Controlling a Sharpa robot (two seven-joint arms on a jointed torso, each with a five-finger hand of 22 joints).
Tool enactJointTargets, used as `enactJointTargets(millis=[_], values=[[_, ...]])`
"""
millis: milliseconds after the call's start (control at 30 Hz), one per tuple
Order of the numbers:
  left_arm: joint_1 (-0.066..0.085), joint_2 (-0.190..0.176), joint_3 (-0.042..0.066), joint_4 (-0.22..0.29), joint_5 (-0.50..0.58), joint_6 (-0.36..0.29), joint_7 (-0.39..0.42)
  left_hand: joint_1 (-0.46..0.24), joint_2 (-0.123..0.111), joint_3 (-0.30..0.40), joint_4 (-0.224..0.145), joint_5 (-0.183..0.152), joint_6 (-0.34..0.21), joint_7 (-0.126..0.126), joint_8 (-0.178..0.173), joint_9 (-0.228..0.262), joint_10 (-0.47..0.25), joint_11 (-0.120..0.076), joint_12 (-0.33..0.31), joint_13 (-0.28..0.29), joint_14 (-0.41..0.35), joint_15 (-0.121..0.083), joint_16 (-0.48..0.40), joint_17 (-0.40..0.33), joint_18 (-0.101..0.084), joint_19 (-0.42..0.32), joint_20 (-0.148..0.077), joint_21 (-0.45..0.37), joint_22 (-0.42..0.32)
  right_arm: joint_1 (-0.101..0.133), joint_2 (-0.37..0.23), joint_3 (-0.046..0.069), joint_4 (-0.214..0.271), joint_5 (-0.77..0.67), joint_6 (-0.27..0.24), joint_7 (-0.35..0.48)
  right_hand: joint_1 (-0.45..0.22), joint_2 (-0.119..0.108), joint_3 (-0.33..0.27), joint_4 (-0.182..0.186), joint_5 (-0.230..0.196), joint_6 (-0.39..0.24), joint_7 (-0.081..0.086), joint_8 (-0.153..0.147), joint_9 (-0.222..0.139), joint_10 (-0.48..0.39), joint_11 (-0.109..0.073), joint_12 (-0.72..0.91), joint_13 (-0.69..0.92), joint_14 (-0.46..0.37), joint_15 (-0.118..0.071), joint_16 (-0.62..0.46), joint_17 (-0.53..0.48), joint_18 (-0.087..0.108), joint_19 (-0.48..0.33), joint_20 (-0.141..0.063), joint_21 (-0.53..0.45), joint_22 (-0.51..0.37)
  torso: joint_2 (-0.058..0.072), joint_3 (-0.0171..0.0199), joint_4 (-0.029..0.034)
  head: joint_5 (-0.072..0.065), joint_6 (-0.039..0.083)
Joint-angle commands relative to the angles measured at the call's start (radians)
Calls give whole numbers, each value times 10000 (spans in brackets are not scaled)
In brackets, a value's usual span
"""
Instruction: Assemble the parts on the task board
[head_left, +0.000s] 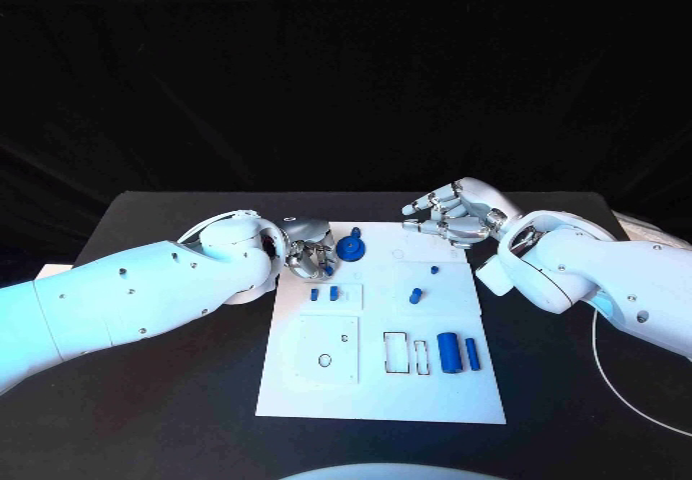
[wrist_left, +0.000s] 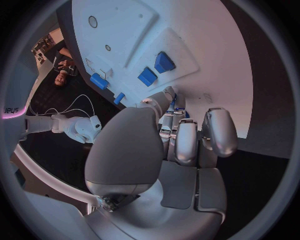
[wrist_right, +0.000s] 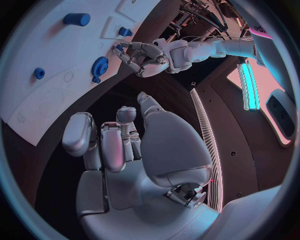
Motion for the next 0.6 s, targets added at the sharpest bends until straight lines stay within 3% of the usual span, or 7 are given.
enactJointTargets(millis=[33, 367, 600], values=[[-6, 24, 0, -9, -161, 251, -124, -139, -34, 88, -8, 13, -53, 52, -85, -28, -41, 41, -67, -11, 233, 53, 19, -13, -131, 64, 60, 14, 335, -7, 2, 0, 2, -24, 141, 67, 21, 106, 2, 61, 32, 12, -15, 47, 13, -7, -29, 50, 15, 428, 17, -67, 1, 119, -58, -3, -42, -9, 2, -1, 5, -20, -21], [-9, -1, -6, -11, -174, 249, -166, -270, -173, 179, -61, 13, -212, 138, -230, -107, -139, 119, -198, -12, 208, 112, -16, -113, -127, 40, 112, -10, 345, -8, -14, 0, -2, -23, 133, 45, 24, 109, -4, 65, 31, 13, -15, 47, 13, -25, -29, 24, -14, 426, 17, -79, -17, 124, -69, -4, -54, -32, -5, -3, 13, -17, -21], [-9, -58, -7, -36, -176, 108, -216, -443, -368, 275, -81, 10, -826, 304, -327, -218, -407, 264, -252, -39, 177, 230, -50, -217, -117, -5, 209, -94, 323, -8, -33, 0, -60, -100, 169, -163, 38, 92, -24, 64, 27, -10, -8, 35, 8, -131, -25, -124, -158, 404, 18, -143, -112, 153, -154, -4, -131, -181, -7, -9, 11, -14, -3]])
